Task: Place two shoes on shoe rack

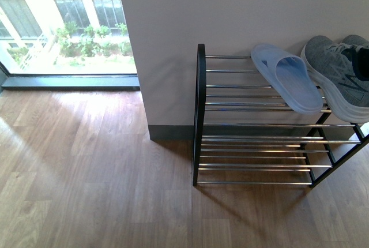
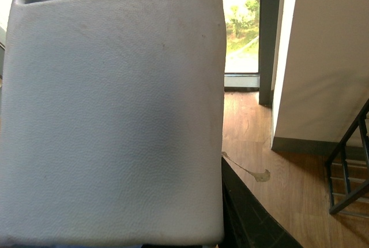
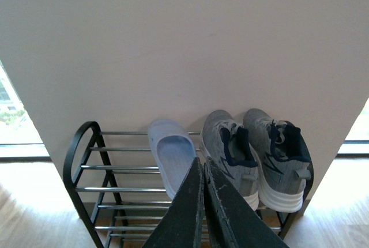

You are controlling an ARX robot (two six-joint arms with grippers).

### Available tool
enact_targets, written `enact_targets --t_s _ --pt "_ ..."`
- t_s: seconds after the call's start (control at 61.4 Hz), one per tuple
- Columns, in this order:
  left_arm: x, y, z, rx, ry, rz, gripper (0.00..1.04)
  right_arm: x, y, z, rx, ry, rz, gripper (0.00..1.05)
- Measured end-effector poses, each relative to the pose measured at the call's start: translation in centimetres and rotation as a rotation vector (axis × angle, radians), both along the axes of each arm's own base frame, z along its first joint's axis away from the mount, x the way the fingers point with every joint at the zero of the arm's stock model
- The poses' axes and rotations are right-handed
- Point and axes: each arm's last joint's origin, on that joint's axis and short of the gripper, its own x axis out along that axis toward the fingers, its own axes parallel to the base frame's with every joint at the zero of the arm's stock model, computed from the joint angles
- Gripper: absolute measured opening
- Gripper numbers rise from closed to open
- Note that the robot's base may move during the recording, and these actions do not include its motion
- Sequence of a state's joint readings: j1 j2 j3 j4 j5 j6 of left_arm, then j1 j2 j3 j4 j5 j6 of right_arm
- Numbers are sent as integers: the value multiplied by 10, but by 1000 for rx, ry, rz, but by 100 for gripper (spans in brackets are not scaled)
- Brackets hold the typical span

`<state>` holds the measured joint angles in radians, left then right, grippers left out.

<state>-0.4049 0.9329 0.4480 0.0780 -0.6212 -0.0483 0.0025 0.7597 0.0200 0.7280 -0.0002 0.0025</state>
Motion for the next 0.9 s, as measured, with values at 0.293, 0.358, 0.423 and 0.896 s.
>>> enact_targets --t_s 0.293,0.358,0.423,0.896 --pt "0 0 0 0 0 0 2 -11 0 6 0 -17 -1 2" --pt "0 0 0 0 0 0 2 -13 0 6 0 -19 0 2" --pt "0 0 0 0 0 0 2 -15 0 7 0 -22 -1 2" --pt "0 0 0 0 0 0 2 -28 0 10 0 -31 -1 2"
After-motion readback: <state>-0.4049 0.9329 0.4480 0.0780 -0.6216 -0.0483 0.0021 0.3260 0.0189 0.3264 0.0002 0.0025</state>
